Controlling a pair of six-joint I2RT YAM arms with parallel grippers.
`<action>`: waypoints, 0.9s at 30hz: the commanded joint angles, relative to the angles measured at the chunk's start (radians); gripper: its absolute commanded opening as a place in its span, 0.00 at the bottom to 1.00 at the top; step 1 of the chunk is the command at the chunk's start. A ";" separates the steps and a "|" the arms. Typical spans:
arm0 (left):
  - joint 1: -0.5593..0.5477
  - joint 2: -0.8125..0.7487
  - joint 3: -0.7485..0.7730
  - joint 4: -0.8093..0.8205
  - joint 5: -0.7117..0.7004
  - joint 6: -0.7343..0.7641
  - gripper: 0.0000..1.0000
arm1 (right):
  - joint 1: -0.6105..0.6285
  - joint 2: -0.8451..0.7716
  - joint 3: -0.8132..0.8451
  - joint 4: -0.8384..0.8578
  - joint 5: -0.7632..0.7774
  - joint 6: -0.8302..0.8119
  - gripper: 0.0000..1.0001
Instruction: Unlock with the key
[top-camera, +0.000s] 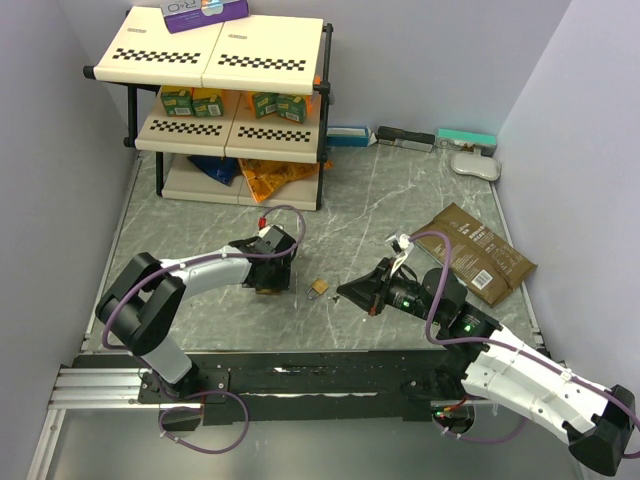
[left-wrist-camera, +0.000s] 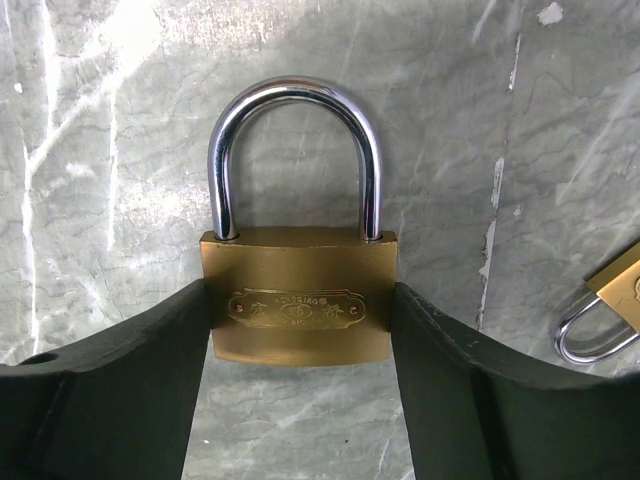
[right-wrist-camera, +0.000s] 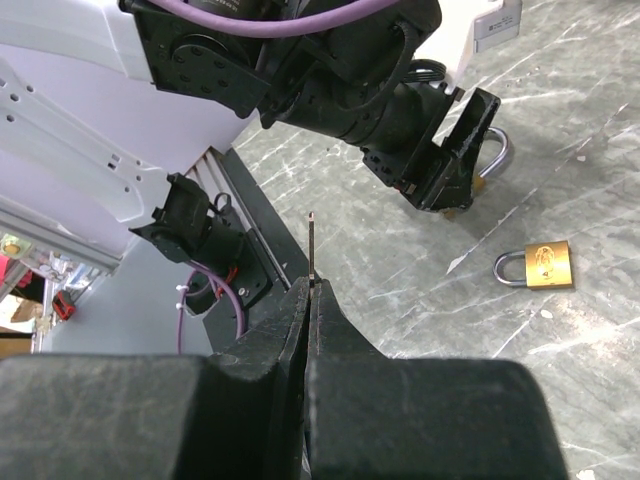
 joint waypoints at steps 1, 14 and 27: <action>0.003 0.080 -0.066 0.007 0.105 -0.014 0.53 | -0.003 -0.038 -0.010 0.033 0.013 0.008 0.00; 0.003 0.078 0.013 0.055 0.191 -0.006 0.01 | -0.001 0.006 -0.025 0.035 0.023 0.010 0.00; 0.051 -0.103 -0.010 0.156 0.215 -0.037 0.01 | 0.051 0.081 -0.039 0.029 0.071 0.045 0.00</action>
